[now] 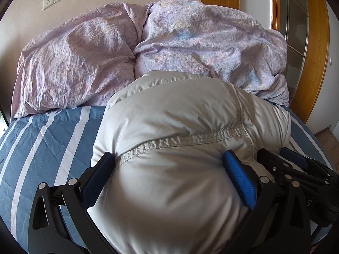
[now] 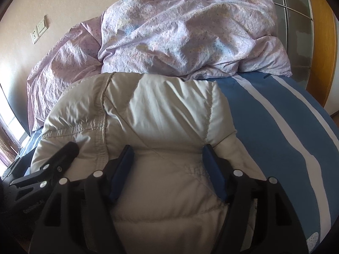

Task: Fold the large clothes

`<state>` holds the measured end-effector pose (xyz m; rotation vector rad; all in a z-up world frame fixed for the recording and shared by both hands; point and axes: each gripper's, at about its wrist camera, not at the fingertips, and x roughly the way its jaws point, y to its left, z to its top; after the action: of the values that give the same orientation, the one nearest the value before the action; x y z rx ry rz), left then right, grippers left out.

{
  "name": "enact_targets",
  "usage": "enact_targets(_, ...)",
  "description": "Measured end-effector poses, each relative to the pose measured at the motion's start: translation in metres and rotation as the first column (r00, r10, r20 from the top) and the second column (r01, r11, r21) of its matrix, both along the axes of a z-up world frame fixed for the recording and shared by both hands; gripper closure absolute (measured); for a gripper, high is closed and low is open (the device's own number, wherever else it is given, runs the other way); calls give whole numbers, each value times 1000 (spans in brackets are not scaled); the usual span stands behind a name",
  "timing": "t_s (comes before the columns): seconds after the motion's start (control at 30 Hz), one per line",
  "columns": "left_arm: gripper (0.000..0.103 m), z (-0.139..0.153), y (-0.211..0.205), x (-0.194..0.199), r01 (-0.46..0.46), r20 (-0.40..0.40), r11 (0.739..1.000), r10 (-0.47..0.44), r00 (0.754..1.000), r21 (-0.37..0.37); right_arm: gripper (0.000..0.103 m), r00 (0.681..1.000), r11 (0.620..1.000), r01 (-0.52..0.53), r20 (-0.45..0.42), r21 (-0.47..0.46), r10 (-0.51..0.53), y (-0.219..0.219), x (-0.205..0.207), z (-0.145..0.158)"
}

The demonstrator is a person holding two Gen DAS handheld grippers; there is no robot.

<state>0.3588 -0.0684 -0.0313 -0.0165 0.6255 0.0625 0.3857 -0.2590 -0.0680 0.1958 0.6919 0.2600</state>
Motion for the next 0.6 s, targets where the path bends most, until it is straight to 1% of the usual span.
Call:
enact_targets(0.2, 1, 3, -1, -3, -4, 2, 1000, 4, 1000, 15, 35, 1000, 1000, -7, -3, 22, 7, -2, 1, -3)
enact_targets(0.3, 1, 12, 4, -9, 9, -24, 1000, -9, 1000, 0, 35, 1000, 1000, -10, -11, -7, 10, -1, -1, 0)
enact_targets(0.37, 1, 15, 9, -11, 23, -34, 1000, -24, 999, -19, 35, 1000, 1000, -18, -9, 0, 18, -3, -3, 0)
enact_targets(0.43, 1, 13, 11, -9, 25, -40, 999, -26, 999, -30, 35, 1000, 1000, -17, -1, 9, 17, -4, -3, -1)
enact_targets(0.6, 1, 4, 3, -9, 19, -20, 1000, -19, 1000, -5, 35, 1000, 999, -16, 12, 30, 16, -6, -4, -4)
